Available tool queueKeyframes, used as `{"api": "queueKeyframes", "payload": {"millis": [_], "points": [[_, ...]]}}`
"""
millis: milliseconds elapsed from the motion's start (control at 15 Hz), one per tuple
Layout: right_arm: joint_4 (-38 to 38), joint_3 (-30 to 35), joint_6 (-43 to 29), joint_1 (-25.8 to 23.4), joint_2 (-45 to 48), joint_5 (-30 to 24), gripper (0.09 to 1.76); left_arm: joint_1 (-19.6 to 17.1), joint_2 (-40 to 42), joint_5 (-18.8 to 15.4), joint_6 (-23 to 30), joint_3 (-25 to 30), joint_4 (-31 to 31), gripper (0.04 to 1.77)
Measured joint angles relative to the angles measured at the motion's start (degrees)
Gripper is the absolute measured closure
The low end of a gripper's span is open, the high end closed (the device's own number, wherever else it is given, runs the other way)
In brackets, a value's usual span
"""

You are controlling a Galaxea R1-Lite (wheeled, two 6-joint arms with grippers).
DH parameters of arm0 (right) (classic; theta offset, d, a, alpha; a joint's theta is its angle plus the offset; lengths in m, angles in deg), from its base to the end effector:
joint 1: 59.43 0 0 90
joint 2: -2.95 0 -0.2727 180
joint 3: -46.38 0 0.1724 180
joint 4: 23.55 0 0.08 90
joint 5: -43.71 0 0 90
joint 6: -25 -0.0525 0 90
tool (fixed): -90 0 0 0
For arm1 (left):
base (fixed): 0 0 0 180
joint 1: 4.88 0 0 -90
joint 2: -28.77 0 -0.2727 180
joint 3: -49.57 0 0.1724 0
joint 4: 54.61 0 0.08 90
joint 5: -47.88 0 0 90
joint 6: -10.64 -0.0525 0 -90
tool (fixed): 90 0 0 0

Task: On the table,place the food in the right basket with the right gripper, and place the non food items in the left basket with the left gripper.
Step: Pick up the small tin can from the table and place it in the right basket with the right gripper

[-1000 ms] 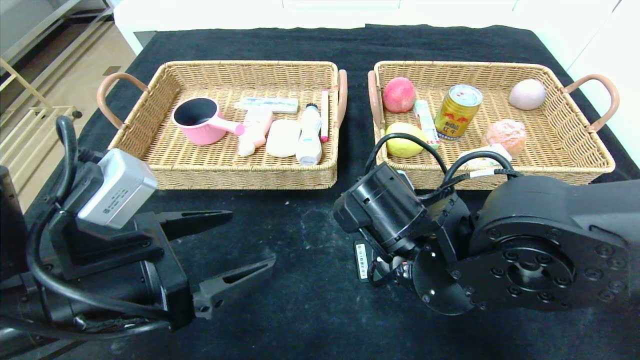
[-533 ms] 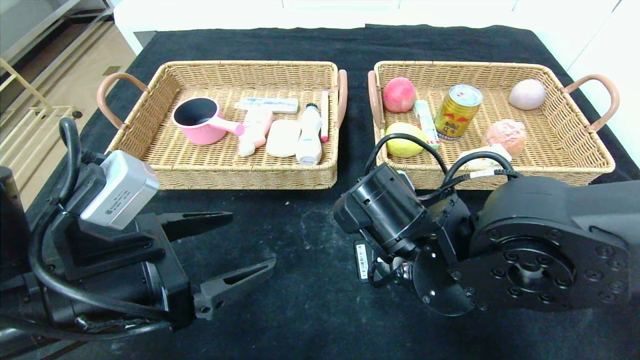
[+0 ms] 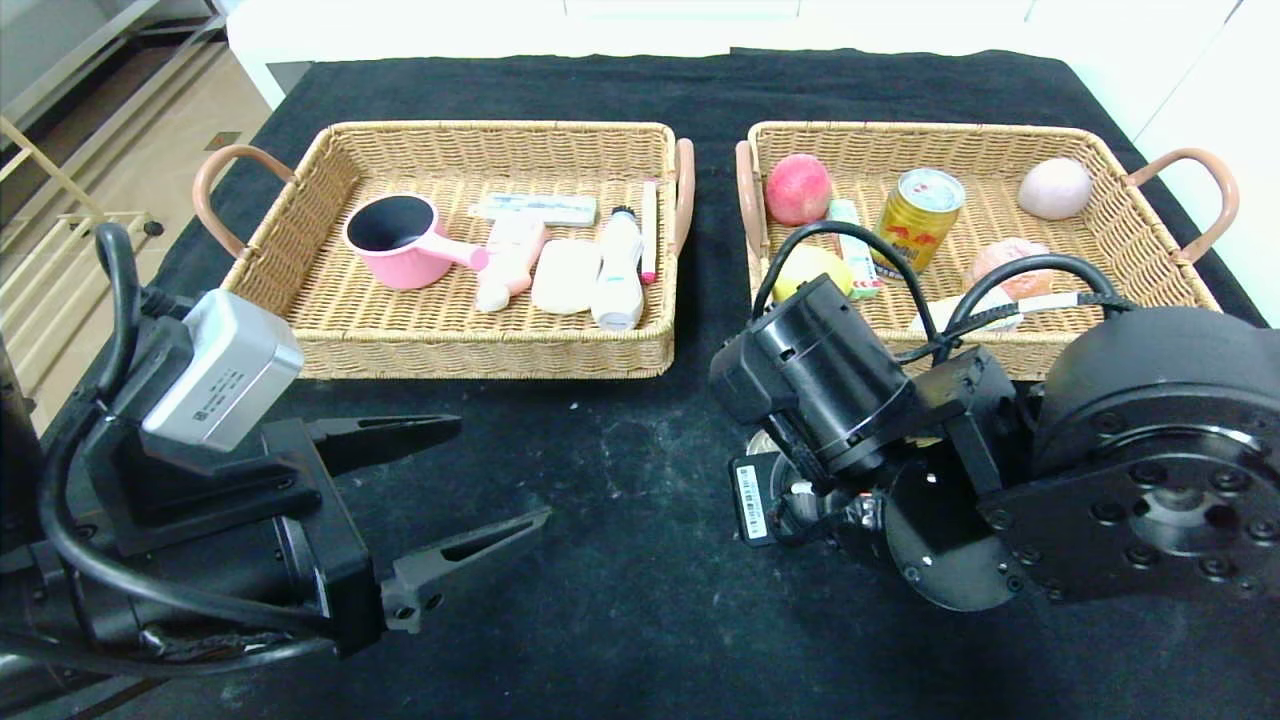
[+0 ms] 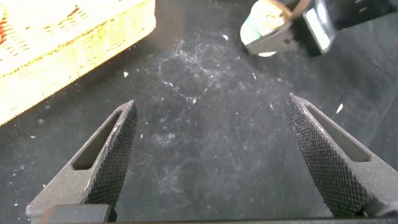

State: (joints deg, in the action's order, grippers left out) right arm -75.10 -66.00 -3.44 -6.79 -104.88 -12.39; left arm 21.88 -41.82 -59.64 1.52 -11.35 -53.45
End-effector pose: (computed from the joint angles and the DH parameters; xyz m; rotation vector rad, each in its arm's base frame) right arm 0.2294 0.2522 0.1829 -0.0870 0.6483 0.1496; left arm 0.1778 -0.1073 0.2038 0.1663 0.1315 -0.7844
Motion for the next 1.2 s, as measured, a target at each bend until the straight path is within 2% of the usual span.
{"api": "queueKeyframes", "payload": {"millis": [333,667,933,1200], "points": [[0.1,0.4,6.4,-1.0,5.0,0.3,0.69,-0.1,0.5,0.0,0.0,-0.1,0.2,0.09],[0.4,0.4,15.1,-5.5,9.5,0.2,0.69,-0.1,1.0,0.0,0.0,-0.2,0.5,0.09],[0.8,0.0,19.6,-12.0,11.1,-0.3,0.69,0.0,1.1,0.0,-0.1,-0.2,0.7,0.09],[4.6,-1.2,23.0,-19.1,11.8,-3.5,0.69,0.1,1.0,0.0,-0.1,0.0,0.7,0.09]]}}
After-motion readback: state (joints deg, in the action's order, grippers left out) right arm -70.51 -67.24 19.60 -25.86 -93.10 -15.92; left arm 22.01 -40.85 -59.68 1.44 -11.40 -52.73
